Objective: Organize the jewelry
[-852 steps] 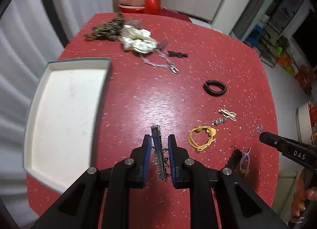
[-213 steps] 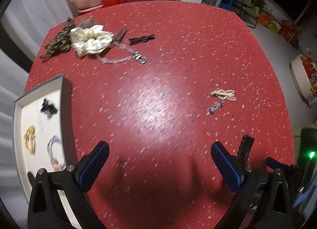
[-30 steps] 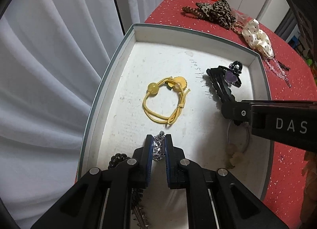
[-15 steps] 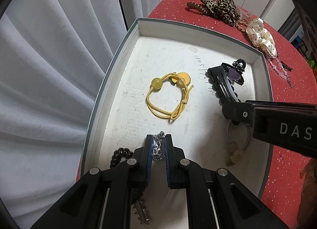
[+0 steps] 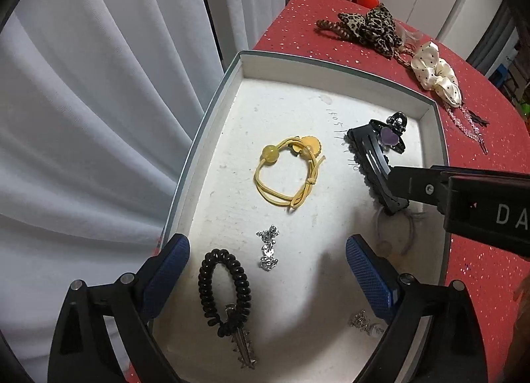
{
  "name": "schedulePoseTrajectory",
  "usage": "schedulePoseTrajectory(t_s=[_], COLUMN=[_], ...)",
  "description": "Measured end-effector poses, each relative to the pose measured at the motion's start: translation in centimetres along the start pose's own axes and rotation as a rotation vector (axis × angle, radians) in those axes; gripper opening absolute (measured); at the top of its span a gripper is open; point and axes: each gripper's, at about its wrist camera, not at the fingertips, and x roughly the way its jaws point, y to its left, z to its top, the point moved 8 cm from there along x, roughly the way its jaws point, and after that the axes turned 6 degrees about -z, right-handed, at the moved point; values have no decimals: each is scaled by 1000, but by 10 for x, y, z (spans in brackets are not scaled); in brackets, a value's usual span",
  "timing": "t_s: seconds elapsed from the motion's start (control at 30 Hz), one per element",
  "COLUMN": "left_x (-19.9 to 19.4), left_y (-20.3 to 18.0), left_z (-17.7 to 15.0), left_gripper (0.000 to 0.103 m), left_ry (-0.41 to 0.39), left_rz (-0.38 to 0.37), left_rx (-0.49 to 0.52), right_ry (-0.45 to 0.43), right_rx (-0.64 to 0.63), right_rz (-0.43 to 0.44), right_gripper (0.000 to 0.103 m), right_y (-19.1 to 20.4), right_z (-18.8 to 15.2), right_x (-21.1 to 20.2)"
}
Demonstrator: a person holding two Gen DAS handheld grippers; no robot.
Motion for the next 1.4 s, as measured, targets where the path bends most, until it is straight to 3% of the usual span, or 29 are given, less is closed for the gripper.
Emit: schedulePoseTrajectory(t_s=[0.1,0.17,0.2,0.33,0.57,0.97,1.27,1.37,1.4], left_x=[-2,-1,-1,-5,-14,-20,-29,-32,-32], left_y=[1,-1,0,3,5,9,2,1,2], left_z=[0,-4,-6,-12,-18,-35,-43,-47,-48], left_gripper=[96,97,103,103,103,103,103,103,103], left_ry=[4,24,32,36,38,80,88,96,97], left_rz=[1,-8,5,18,13,57,21,3,7], left_rx=[-1,1,1,-5,-17,-16,-11,-16,-20], right_ry=[6,9,9,4,-5,-15,-3,-1,-7], right_rx=[3,4,6,6,9,-3,3,25,30], right_rz=[3,6,10,8,1,-63,-97,-89,-89], right_gripper=[52,59,62,64,78,82,83,103,103], right_y=[-1,-1,-1,3,1,-3,-6,-5,-5], right_z=[-2,-5,-5,-13,-21,-43,-54,-57,-58], right_x=[-2,-4,-5,-10,-21,-36,-46,-48,-51])
